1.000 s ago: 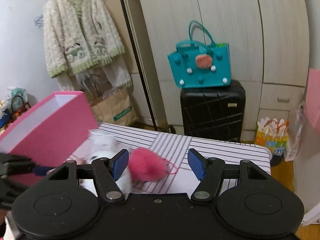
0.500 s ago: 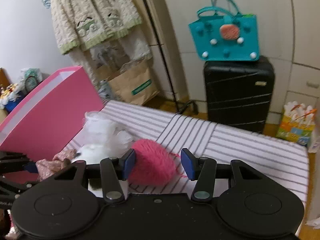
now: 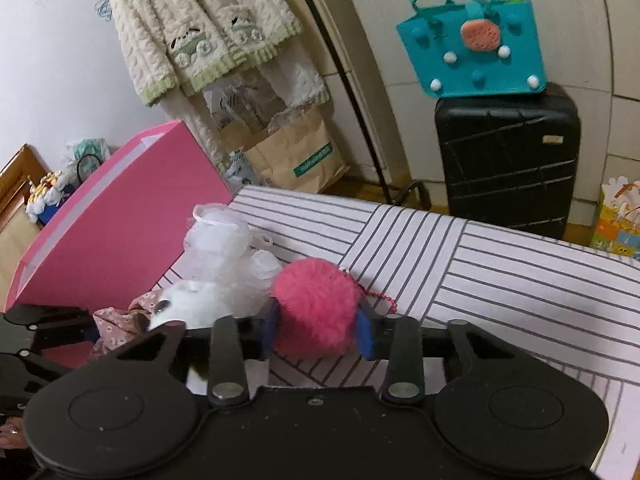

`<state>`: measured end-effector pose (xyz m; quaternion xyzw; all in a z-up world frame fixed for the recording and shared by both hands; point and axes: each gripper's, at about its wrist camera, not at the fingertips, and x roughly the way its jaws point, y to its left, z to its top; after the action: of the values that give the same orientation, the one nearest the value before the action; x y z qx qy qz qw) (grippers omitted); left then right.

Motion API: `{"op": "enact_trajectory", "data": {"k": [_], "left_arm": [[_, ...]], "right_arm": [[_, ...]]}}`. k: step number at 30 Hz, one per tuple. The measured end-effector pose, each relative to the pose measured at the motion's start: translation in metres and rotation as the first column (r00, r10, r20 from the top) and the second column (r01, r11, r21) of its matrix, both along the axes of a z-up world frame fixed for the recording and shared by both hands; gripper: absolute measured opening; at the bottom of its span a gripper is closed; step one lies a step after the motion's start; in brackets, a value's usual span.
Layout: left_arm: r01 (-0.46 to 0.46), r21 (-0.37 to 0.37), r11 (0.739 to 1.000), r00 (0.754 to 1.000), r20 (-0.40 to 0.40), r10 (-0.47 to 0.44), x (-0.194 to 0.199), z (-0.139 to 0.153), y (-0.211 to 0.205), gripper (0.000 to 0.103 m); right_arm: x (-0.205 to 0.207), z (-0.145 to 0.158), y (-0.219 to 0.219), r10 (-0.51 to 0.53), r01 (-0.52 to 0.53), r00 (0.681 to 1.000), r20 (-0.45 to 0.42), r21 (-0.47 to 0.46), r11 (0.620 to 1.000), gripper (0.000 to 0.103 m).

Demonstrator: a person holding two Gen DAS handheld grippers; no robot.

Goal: Organize soft objects
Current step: 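Grasp the floral cloth with the left gripper while the right gripper grasps the pink pompom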

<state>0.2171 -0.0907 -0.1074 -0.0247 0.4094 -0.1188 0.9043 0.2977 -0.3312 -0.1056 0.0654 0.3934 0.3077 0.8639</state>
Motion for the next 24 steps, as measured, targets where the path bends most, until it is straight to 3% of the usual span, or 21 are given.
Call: {"op": "enact_trajectory", "data": {"k": [10, 12, 18, 24], "left_arm": [[0.000, -0.002, 1.000, 1.000, 0.014, 0.000, -0.006, -0.004, 0.002, 0.044], [-0.005, -0.009, 1.000, 1.000, 0.012, 0.005, -0.007, -0.003, 0.003, 0.037], [-0.001, -0.041, 0.999, 1.000, 0.003, 0.001, -0.015, 0.001, 0.009, 0.024], [0.009, -0.047, 0.999, 1.000, 0.003, -0.009, -0.022, 0.005, 0.010, 0.020]], "right_arm": [[-0.038, 0.018, -0.007, -0.088, 0.096, 0.991, 0.099, -0.075, 0.993, 0.036], [-0.043, 0.020, -0.010, -0.112, 0.124, 0.987, 0.118, -0.098, 0.987, 0.036], [-0.058, 0.023, -0.014, -0.152, 0.174, 0.978, 0.143, -0.157, 0.972, 0.036], [-0.072, 0.027, -0.015, -0.170, 0.191, 0.976, 0.138, -0.156, 0.969, 0.036]]}}
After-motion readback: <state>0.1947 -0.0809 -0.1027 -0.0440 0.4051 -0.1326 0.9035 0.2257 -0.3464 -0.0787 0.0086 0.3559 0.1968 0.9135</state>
